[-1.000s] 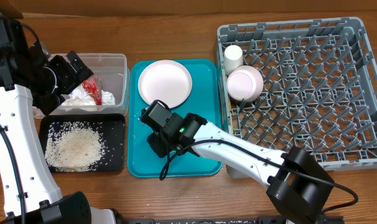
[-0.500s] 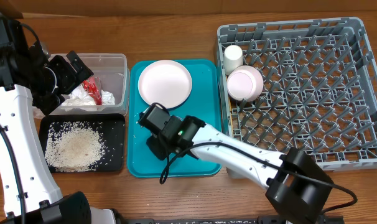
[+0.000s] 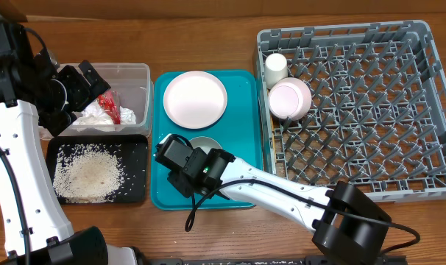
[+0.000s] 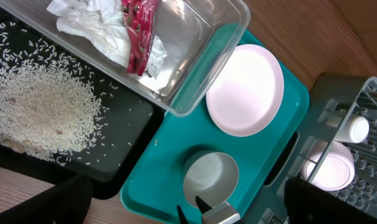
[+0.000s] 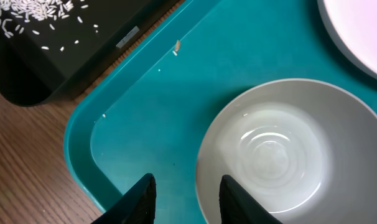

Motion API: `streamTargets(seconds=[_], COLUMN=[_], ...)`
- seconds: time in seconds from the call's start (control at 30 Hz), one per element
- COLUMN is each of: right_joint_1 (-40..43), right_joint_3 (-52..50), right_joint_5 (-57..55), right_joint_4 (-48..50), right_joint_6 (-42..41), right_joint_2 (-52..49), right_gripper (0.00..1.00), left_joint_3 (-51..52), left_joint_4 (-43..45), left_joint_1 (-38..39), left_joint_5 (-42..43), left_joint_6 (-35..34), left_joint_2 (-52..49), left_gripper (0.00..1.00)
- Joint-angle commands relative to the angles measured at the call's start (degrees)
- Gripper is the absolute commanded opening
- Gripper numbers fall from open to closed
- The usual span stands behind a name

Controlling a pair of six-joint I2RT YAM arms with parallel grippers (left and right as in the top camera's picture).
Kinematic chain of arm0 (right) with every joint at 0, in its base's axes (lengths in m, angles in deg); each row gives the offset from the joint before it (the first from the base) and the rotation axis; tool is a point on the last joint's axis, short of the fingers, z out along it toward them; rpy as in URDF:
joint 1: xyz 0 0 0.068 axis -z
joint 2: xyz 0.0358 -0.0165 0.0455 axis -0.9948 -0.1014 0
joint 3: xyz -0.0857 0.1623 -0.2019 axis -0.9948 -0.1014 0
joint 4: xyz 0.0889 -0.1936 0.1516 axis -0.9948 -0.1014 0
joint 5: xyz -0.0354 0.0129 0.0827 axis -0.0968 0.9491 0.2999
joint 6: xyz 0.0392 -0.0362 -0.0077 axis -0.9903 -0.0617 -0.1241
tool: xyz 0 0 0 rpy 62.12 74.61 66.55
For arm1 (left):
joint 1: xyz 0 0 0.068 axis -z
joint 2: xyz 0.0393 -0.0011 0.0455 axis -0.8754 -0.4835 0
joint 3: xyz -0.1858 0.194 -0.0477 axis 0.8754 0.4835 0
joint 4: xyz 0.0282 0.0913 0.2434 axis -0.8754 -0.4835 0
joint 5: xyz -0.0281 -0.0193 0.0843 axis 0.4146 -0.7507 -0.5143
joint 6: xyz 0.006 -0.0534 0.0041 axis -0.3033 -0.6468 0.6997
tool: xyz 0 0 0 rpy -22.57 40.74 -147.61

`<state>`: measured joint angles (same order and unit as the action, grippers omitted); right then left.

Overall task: Sort waste into correct bins and load items into the dishwasher
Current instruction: 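Lower the right gripper onto the white bowl rim and grasp it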

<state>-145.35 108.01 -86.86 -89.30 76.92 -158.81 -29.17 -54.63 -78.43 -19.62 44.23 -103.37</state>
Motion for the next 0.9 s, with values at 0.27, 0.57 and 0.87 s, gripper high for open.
streamTargets(seconds=[0.27, 0.57, 0.87], right_joint_1=[0.15, 0.15, 0.15], right_joint_3=[-0.35, -0.35, -0.35], right_joint_5=[-1.27, -1.22, -1.22], right_joint_4=[0.63, 0.37, -1.07], right_joint_6=[0.68, 0.66, 0.66], right_joint_2=[-4.24, -4.48, -4.48], right_gripper=[0.35, 0.24, 0.22], left_joint_3=[-0.74, -0.74, -0.74], left_joint_4=[0.11, 0.11, 0.11], left_joint_1=[0.07, 0.07, 0.07], left_joint_5=[0.37, 0.37, 0.37], left_joint_6=[1.05, 1.05, 1.05], left_joint_2=[0.07, 0.07, 0.07], left_gripper=[1.00, 1.00, 1.00])
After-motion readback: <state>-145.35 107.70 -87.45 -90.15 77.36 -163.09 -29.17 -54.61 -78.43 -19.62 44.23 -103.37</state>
